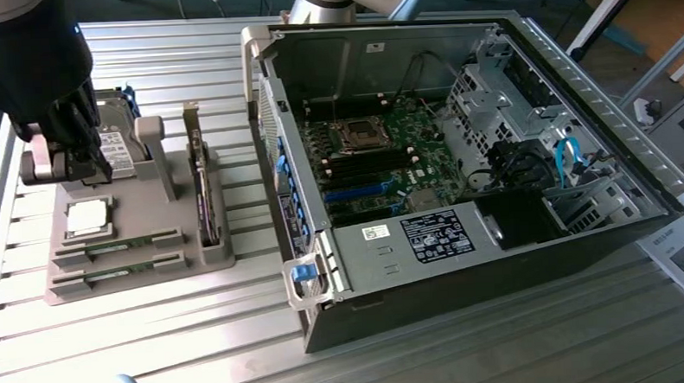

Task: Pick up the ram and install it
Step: 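Pick up the ram and move it above insertion slot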

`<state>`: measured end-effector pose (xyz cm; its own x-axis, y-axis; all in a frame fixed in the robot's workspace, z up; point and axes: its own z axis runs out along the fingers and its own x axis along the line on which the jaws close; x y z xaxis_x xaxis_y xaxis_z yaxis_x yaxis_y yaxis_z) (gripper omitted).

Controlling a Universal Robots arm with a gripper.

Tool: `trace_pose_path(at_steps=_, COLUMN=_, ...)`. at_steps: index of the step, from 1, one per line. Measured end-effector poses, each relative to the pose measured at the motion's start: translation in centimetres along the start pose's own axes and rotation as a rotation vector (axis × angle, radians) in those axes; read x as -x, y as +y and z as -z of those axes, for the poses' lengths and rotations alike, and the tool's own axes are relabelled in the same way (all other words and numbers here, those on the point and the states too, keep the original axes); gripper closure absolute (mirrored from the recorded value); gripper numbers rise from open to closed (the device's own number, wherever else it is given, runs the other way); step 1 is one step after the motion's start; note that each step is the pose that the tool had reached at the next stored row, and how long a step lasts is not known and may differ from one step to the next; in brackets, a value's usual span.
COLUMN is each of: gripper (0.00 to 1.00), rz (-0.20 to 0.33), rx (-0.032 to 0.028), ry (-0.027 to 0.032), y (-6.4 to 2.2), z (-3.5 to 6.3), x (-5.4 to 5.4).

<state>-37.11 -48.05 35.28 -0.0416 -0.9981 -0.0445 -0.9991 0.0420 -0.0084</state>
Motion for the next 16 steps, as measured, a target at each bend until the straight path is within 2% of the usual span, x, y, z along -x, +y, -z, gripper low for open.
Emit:
trace_pose_path(at_steps=4, gripper=0.9, rz=0.0, rx=0.0003, ry=0.0002, y=0.0, z=-0.02, x=-0.05)
trace_pose_path(at_steps=6, gripper=0.9, rz=0.0, rx=0.0028, ry=0.0003, y=-0.05, z=-0.02, x=-0.06)
trace_pose_path(at_steps=7, gripper=0.9, rz=0.0, rx=0.0062, ry=0.0004, y=-0.11, z=-0.02, x=-0.06)
trace_pose_path(at_steps=9, gripper=0.9, rz=-0.001, rx=0.0214, ry=0.0009, y=-0.38, z=-0.02, x=-0.07)
trace_pose_path(at_steps=11, gripper=0.9, rz=-0.001, rx=0.0339, ry=0.0014, y=-0.64, z=-0.02, x=-0.07)
trace_pose_path(at_steps=12, gripper=0.9, rz=-0.002, rx=0.0381, ry=0.0015, y=-0.73, z=-0.03, x=-0.07)
trace_pose_path(at_steps=16, gripper=0.9, rz=-0.002, rx=0.0399, ry=0.0015, y=-0.78, z=-0.03, x=-0.07)
